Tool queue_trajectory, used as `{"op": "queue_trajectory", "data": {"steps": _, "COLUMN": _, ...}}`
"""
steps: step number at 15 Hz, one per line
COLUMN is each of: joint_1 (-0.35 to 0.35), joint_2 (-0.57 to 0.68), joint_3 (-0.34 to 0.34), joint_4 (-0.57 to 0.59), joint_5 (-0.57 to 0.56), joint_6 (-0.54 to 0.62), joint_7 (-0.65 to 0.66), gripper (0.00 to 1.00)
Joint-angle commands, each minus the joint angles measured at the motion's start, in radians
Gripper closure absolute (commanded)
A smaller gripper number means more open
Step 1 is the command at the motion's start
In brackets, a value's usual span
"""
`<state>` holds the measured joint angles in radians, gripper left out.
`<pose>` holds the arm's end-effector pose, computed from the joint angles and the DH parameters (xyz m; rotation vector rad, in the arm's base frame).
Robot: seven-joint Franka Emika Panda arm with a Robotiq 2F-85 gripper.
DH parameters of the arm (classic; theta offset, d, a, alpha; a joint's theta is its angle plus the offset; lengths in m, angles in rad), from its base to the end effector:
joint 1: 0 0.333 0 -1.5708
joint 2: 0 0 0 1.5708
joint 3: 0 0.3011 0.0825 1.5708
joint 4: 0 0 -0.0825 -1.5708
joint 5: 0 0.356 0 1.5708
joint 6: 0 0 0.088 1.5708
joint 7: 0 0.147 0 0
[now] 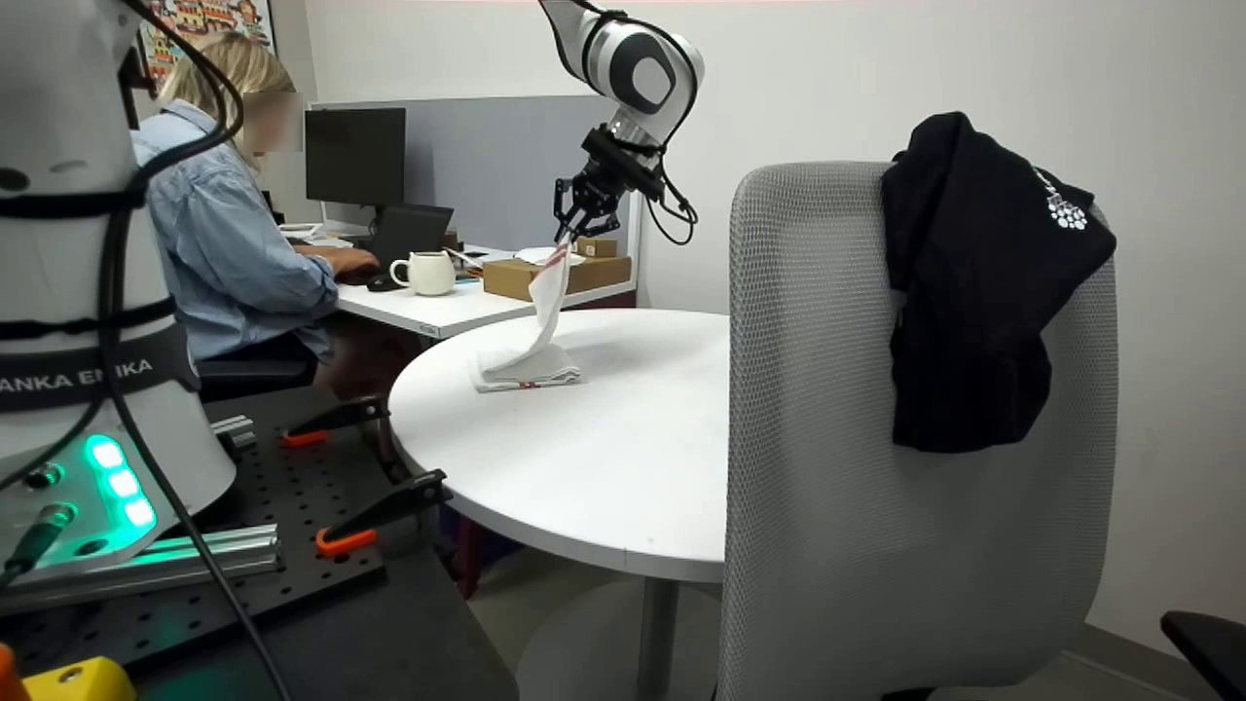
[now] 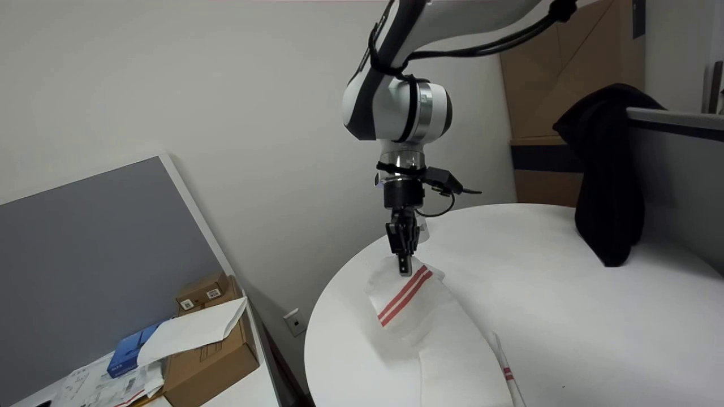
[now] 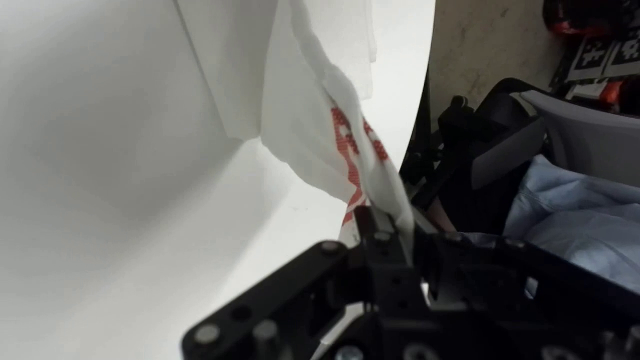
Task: Fold the cloth on the table.
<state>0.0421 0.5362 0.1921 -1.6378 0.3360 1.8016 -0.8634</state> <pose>0.5750 0.1700 0.2616 -2.3333 -1.1999 0.2929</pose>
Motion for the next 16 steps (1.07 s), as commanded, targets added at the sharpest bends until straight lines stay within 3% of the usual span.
{"op": "queue_trajectory", "data": {"steps": 1, "joint_1": 0.002, "joint_2": 0.108, "joint_3": -0.001, "joint_4": 0.094, "joint_5": -0.05, "joint_6": -0.027, "joint_7": -0.007, "gripper": 0.98}}
{"op": "queue_trajectory", "data": {"steps": 4, "joint_1": 0.006, "joint_2": 0.158, "joint_3": 0.008, "joint_4": 0.153, "joint_5": -0.087, "joint_6": -0.044, "joint_7": -0.01, "gripper": 0.98}}
{"op": "queue_trajectory", "data": {"steps": 7, "joint_1": 0.004, "joint_2": 0.146, "joint_3": 0.029, "joint_4": 0.14, "joint_5": -0.092, "joint_6": -0.058, "joint_7": -0.027, "gripper": 0.98}}
{"op": "queue_trajectory", "data": {"steps": 16, "joint_1": -0.029, "joint_2": 0.015, "joint_3": 0.053, "joint_4": -0.031, "joint_5": -0.062, "joint_6": -0.22, "joint_7": -0.104, "gripper": 0.98}}
